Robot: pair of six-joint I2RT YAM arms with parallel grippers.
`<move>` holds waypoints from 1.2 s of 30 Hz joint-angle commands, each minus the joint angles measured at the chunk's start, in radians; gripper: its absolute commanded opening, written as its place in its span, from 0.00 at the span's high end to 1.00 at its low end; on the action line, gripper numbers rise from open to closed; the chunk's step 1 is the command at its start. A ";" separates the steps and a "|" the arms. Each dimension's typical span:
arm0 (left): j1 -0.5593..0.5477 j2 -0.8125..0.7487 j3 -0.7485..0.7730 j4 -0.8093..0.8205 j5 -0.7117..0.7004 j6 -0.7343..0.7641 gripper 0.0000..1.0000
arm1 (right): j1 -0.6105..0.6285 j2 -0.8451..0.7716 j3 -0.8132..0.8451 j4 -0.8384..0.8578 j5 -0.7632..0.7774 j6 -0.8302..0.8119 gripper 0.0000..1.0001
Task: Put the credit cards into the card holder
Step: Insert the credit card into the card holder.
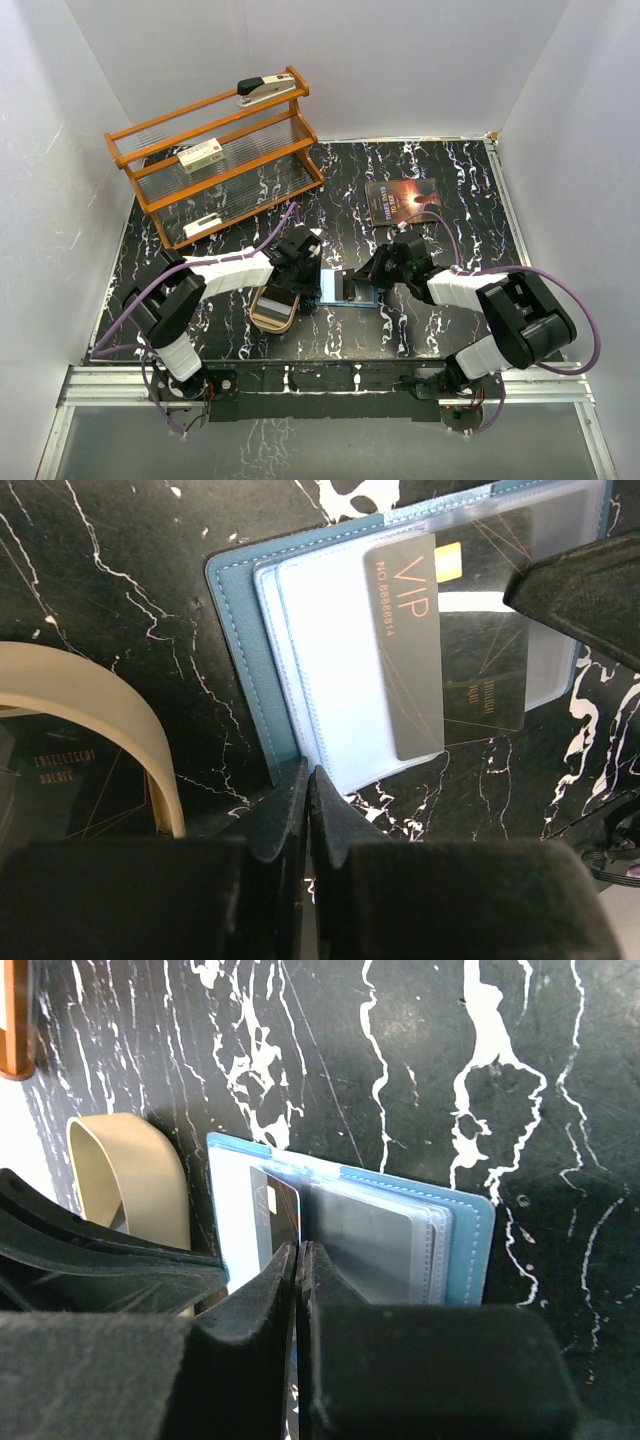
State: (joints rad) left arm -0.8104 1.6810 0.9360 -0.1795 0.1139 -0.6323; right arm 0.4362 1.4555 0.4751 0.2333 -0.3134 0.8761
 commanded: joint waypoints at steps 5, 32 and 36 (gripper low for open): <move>-0.014 0.005 -0.003 0.037 0.015 -0.022 0.99 | 0.012 0.022 -0.002 0.108 -0.016 0.038 0.99; -0.020 -0.026 0.010 0.043 -0.011 -0.041 0.88 | 0.081 0.002 0.041 0.025 0.062 0.030 0.88; -0.020 -0.067 0.021 0.008 -0.041 -0.029 0.78 | 0.081 -0.068 0.063 -0.069 0.099 -0.017 0.75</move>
State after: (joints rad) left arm -0.8253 1.6794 0.9348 -0.1429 0.1104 -0.6701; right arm 0.5106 1.4681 0.4831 0.2352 -0.2684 0.9176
